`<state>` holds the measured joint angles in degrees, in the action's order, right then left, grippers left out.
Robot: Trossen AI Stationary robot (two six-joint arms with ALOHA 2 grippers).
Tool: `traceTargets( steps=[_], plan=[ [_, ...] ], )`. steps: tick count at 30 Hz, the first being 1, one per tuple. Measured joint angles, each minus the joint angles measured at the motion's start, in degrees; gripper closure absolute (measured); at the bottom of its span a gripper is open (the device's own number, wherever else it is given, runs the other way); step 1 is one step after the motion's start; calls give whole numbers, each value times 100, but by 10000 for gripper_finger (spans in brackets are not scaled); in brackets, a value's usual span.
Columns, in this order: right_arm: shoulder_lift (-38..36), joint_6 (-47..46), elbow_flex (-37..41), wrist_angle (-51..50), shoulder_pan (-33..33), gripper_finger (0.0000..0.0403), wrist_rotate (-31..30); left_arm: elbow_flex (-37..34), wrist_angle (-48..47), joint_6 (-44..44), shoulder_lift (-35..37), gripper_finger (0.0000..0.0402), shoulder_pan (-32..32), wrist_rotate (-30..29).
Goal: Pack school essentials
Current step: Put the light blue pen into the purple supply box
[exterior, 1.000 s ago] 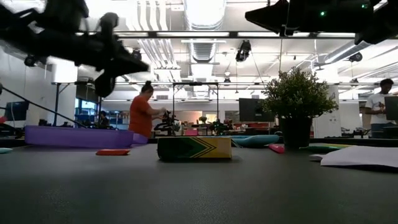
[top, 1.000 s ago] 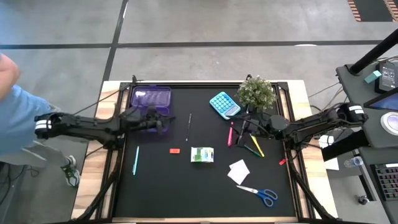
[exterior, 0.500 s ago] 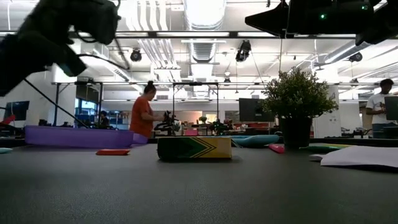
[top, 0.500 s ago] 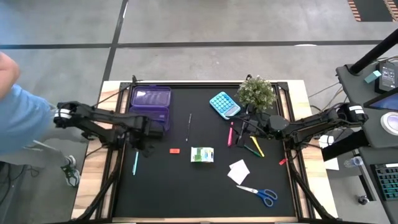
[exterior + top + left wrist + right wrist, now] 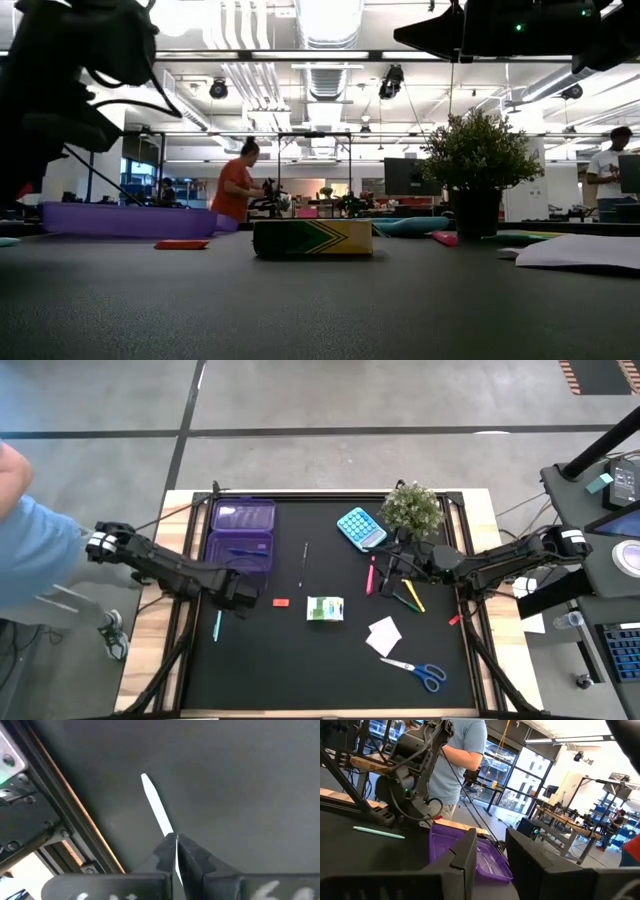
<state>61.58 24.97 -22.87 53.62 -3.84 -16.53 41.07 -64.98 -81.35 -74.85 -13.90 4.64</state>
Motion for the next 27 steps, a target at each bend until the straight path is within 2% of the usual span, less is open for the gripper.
traceTargets(
  steps=[5, 10, 16, 22, 27],
  plan=[
    [0, 11, 0, -25, 0, 311, 0, -101, 30, -237, -89, 378, -185, -199],
    [0, 11, 0, -26, 0, 311, 0, -295, 100, -239, -282, 321, -212, -201],
    [0, 11, 0, -62, 0, 314, 0, -477, 739, -222, -459, 271, -233, -177],
    [0, 20, 0, -74, 0, 316, 0, -482, 792, -185, -549, 266, -235, -173],
    [0, 22, 0, -76, 0, 316, 1, -482, 947, -40, -611, 296, -235, -173]
  ],
)
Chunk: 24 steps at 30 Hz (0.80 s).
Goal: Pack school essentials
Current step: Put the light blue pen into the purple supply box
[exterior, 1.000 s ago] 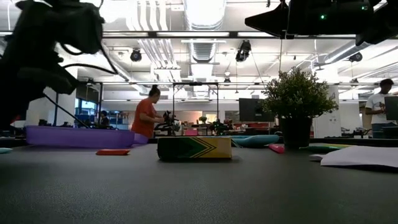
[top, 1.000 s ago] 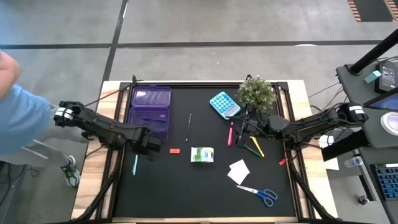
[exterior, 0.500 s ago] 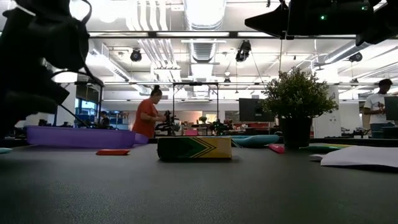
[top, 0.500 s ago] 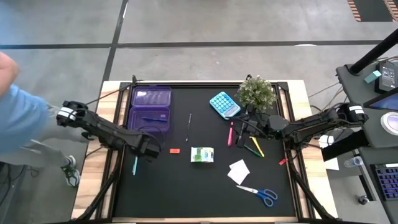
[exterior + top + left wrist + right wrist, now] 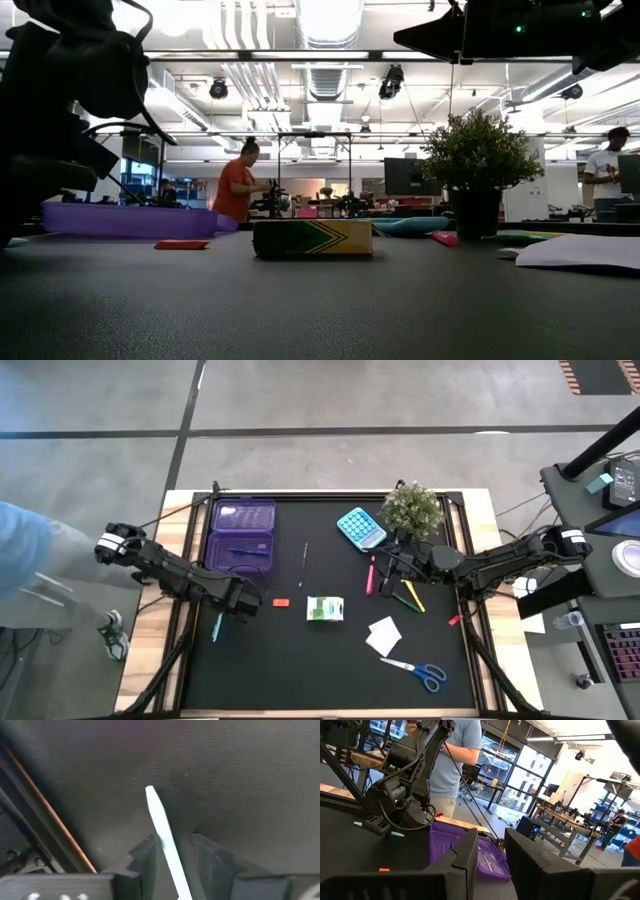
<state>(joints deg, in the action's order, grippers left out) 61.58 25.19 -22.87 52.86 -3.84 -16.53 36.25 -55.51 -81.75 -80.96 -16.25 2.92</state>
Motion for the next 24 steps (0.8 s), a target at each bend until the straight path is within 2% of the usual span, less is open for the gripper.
traceTargets(
  steps=[8, 13, 16, 18, 21, 24],
  plan=[
    [0, -2, 0, 0, 0, 316, -1, -9, 204, 161, 17, 389, -2, -8],
    [0, 3, 0, 0, 0, 316, -1, 34, 166, 368, 12, 392, -4, -45],
    [0, 17, -2, 2, 0, 316, -1, 319, 35, 820, -6, 397, -3, -182],
    [0, 35, -2, 3, 0, 316, -1, 595, -372, 1463, 21, 398, 2, -350],
    [0, 62, -2, 9, 0, 316, -1, 1213, -881, 2896, 21, 399, 22, -729],
    [0, 107, -2, 10, 0, 316, -1, 1788, -1385, 5041, 25, 401, 124, -1032]
  ],
)
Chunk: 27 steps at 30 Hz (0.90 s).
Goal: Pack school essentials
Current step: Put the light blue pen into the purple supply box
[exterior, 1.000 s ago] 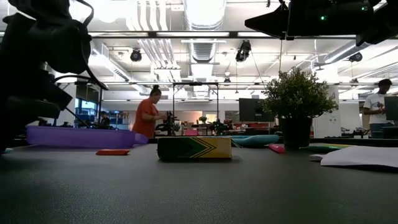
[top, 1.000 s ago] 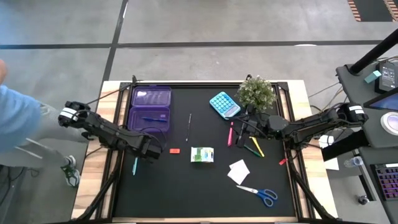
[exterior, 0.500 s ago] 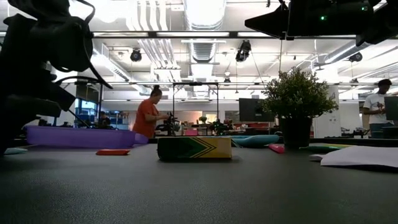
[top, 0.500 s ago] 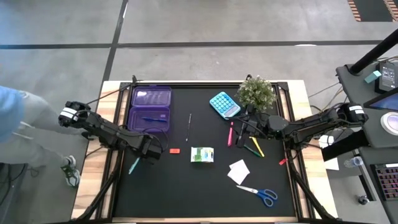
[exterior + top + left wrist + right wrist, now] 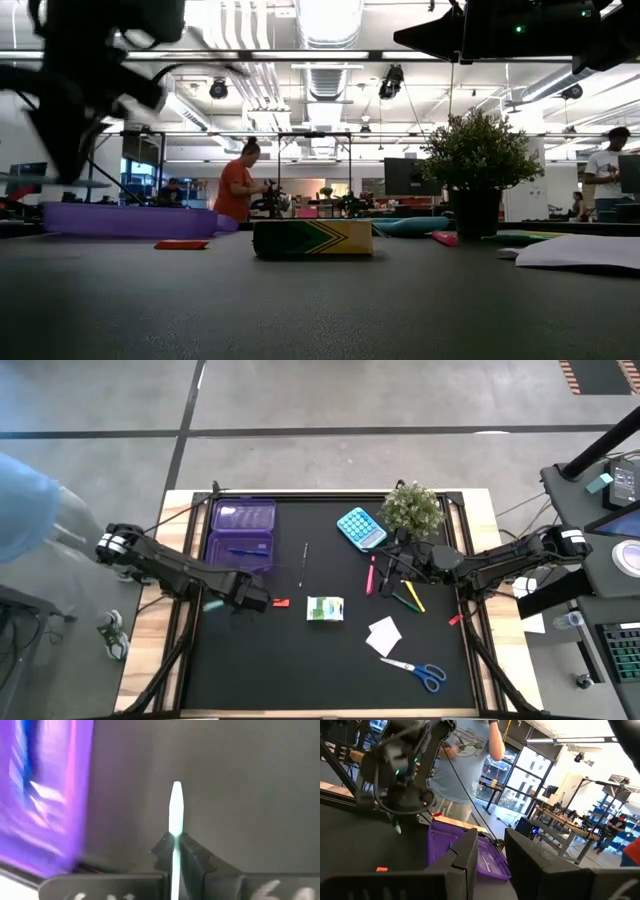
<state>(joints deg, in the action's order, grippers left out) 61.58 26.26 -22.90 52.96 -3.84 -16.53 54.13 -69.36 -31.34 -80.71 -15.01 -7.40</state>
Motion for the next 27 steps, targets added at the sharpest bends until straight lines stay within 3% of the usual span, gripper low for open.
traceTargets(
  steps=[3, 6, 8, 19, 27],
  plan=[
    [0, 0, 0, 5, 0, 316, 2, 374, -35, 1730, 3, 400, 219, -619],
    [0, -4, 0, 6, 0, 316, 1, 506, -64, 2727, 2, 400, 674, -1444],
    [0, -4, 0, 6, 0, 316, 2, 507, -33, 3198, 2, 400, 1052, -1675],
    [0, -6, 0, 6, 0, 316, 0, -45, 1538, 5227, 4, 401, 2964, -1659],
    [0, -6, -2, 6, 0, 316, 0, -367, 2077, 5708, 4, 401, 3534, -1447]
  ],
)
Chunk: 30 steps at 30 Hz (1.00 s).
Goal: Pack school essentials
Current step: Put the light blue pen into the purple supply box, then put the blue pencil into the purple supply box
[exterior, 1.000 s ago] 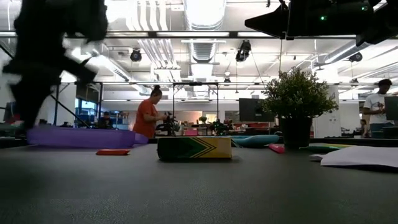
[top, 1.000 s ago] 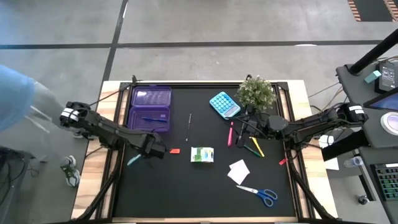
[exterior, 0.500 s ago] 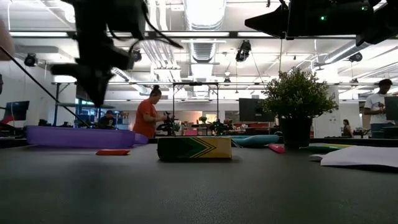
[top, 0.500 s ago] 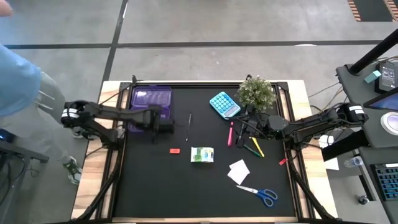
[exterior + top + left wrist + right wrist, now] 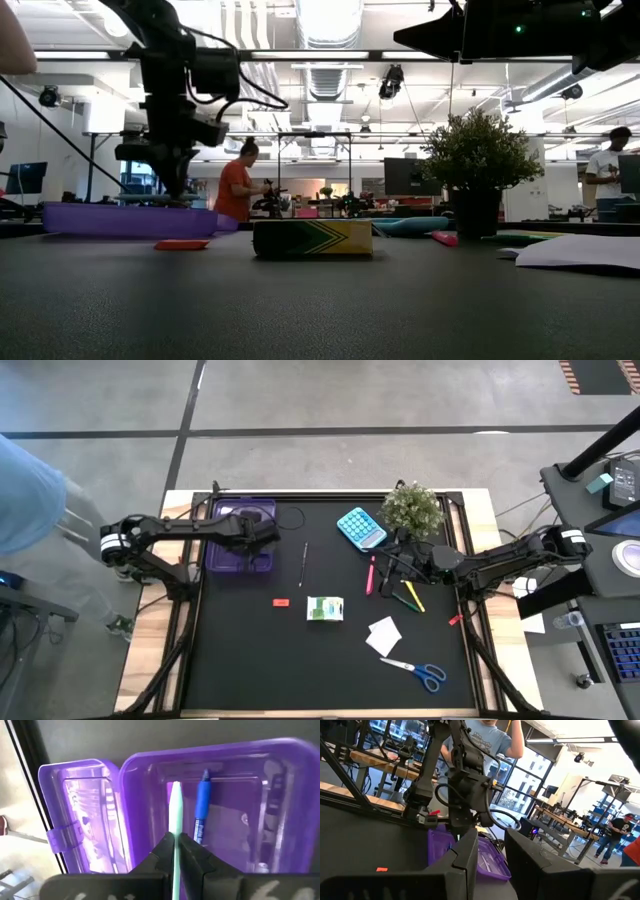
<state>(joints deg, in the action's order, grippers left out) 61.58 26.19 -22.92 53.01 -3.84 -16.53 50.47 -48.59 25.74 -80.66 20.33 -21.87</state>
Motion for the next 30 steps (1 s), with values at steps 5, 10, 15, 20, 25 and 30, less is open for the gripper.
traceTargets(
  steps=[5, 10, 15, 20, 25, 30],
  plan=[
    [0, 22, 0, -1, 0, 316, 0, -139, 184, 167, 0, 390, 59, 9],
    [0, 35, 0, -2, 0, 316, 0, -134, 220, 172, 2, 345, 62, 7],
    [0, 40, 0, -2, 0, 316, 1, -134, 255, 169, 2, 305, 62, 7],
    [0, 39, 0, -2, 0, 316, 0, 41, 360, -16, 2, 290, -84, 3],
    [0, 40, 0, -2, 0, 316, 2, 458, 1316, -1599, 2, 289, -418, 114],
    [0, 40, 0, -2, 0, 316, 0, 609, 2654, -4182, 11, 289, -705, 290]
  ],
)
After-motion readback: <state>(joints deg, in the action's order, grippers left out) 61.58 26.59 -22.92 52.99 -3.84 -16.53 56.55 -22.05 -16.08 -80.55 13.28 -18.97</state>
